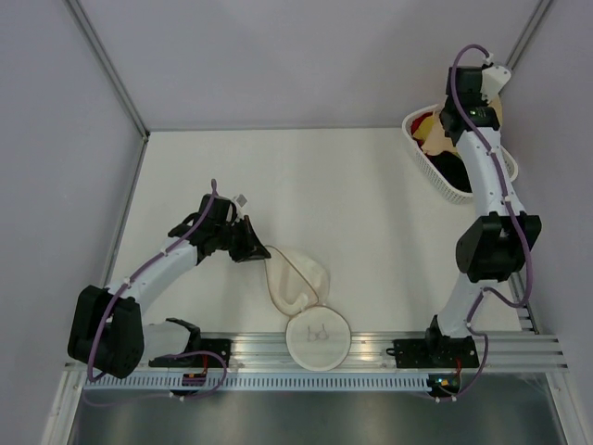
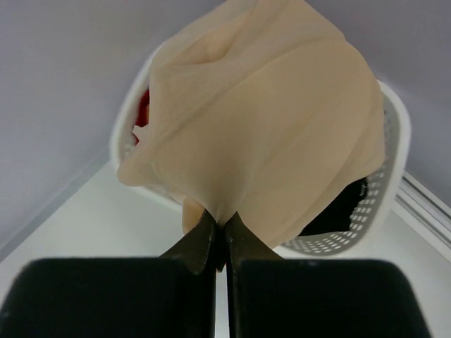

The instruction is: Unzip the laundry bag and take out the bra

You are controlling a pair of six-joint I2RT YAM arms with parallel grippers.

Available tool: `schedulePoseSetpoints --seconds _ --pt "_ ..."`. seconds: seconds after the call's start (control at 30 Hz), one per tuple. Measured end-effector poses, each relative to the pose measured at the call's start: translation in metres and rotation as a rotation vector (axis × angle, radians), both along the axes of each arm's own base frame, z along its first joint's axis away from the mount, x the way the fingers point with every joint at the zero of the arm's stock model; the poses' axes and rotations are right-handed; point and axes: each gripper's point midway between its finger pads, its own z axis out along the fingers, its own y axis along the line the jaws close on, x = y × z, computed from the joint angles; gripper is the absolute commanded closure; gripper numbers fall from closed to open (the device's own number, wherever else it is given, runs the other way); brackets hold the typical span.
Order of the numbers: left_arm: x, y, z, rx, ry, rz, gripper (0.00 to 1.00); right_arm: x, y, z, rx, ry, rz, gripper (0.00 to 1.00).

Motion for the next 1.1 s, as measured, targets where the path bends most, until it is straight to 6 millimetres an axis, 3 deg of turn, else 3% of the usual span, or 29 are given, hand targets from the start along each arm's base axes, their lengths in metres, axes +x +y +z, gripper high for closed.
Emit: schedulePoseSetpoints --seconds 0.13,0.23,0.37,0.47,0.5,0.53,0.63,0.67,0.7,0.87,1.0,1.1 --pt "0.003 -0.003 0.006 -0.015 -0.009 -0.009 0.98 0.004 -0.061 -0.049 0.016 0.109 -0.138 1.00" --pt "0.007 -0.007 0.012 -0.030 -0.013 -0.018 0.98 0.017 -0.093 -0.075 0.031 0.150 -0.199 1.00" --pt "0.011 -0.009 0.018 -0.036 -0.026 -0.019 0.98 0.045 -0.107 -0.103 0.055 0.166 -0.197 1.00" --pt "0.012 -0.009 0.019 -0.037 -0.030 -0.018 0.98 0.066 -0.101 -0.128 0.094 0.182 -0.142 0.95" --pt "0.012 -0.009 0.019 -0.037 -0.030 -0.018 0.98 0.071 -0.097 -0.136 0.108 0.187 -0.117 0.89" --pt "0.012 -0.009 0.020 -0.037 -0.030 -0.018 0.98 0.076 -0.092 -0.143 0.125 0.192 -0.085 0.68" --pt "0.012 -0.009 0.020 -0.038 -0.030 -0.017 0.98 0.086 -0.076 -0.150 0.163 0.192 0.016 0.34" --pt "0.013 -0.009 0.020 -0.038 -0.031 -0.017 0.98 0.088 -0.073 -0.147 0.169 0.181 0.034 0.32" --pt "0.013 -0.009 0.021 -0.039 -0.033 -0.017 0.98 0.091 -0.069 -0.142 0.167 0.170 0.062 0.20" --pt "0.013 -0.009 0.021 -0.039 -0.033 -0.017 0.98 0.085 -0.058 -0.096 0.145 0.105 0.136 0.18" --pt "0.014 -0.010 0.023 -0.045 -0.037 -0.012 0.98 0.055 -0.044 -0.024 0.105 0.009 0.194 0.17" --pt "0.016 -0.011 0.027 -0.059 -0.057 -0.006 0.98 0.018 -0.013 0.043 0.049 -0.098 0.272 0.16"
